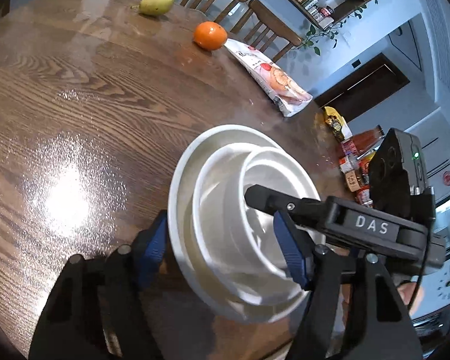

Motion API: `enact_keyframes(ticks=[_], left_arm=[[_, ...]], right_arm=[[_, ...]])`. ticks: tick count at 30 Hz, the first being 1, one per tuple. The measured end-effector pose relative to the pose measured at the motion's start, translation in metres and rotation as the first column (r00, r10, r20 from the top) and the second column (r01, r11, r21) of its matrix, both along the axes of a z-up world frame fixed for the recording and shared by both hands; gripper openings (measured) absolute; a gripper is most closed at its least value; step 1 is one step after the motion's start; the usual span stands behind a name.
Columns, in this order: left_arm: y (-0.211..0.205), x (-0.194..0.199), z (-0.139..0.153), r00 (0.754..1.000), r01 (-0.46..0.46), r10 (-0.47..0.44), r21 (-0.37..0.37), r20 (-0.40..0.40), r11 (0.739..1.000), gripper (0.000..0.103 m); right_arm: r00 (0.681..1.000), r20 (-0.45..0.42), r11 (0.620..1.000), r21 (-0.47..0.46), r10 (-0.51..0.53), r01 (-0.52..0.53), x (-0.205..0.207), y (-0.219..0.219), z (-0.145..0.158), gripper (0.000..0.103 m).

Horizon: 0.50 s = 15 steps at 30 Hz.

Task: Organize plates and bowls
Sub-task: 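Lift the nested bowl stack and carry it toward the teal-blue plate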

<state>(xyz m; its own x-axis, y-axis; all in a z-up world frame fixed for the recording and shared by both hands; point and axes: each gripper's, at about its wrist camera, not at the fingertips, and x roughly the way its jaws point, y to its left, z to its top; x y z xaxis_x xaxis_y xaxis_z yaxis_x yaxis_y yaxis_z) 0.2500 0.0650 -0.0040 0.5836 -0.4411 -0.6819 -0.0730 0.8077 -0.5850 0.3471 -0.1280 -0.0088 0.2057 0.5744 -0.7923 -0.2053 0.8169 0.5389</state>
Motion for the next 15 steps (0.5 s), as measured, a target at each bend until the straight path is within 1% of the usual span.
enact_keyframes(ticks=[2, 3, 5, 9, 11, 15], left_arm=[[-0.0004, 0.0003, -0.0009, 1.0, -0.001, 0.001, 0.012, -0.004, 1.0, 0.055], [-0.0002, 0.0003, -0.001, 1.0, -0.014, 0.014, 0.036, -0.001, 0.999, 0.053], [0.0004, -0.0001, -0.0016, 1.0, -0.03, 0.029, 0.043, 0.006, 0.999, 0.053], [-0.0009, -0.0007, -0.0007, 0.999, -0.041, 0.043, 0.071, -0.021, 0.997, 0.053], [-0.0015, -0.0015, -0.0002, 0.998, -0.044, 0.046, 0.073, -0.03, 0.996, 0.053], [-0.0008, -0.0056, 0.0045, 0.998, -0.049, 0.051, 0.07, -0.027, 0.996, 0.053]], right_arm=[[1.0, 0.009, 1.0, -0.017, -0.003, 0.003, -0.0012, 0.0037, -0.0026, 0.047], [1.0, 0.006, 1.0, -0.018, -0.001, 0.001, -0.0011, 0.0037, -0.0041, 0.044], [1.0, -0.005, 1.0, -0.017, 0.008, -0.008, -0.0011, 0.0048, -0.0069, 0.042], [1.0, -0.014, 1.0, -0.017, 0.004, -0.004, -0.0028, 0.0074, -0.0073, 0.042], [1.0, -0.024, 1.0, -0.02, 0.006, -0.007, -0.0042, 0.0091, -0.0068, 0.042], [1.0, -0.011, 1.0, -0.025, 0.008, -0.008, -0.0066, 0.0094, -0.0004, 0.043]])
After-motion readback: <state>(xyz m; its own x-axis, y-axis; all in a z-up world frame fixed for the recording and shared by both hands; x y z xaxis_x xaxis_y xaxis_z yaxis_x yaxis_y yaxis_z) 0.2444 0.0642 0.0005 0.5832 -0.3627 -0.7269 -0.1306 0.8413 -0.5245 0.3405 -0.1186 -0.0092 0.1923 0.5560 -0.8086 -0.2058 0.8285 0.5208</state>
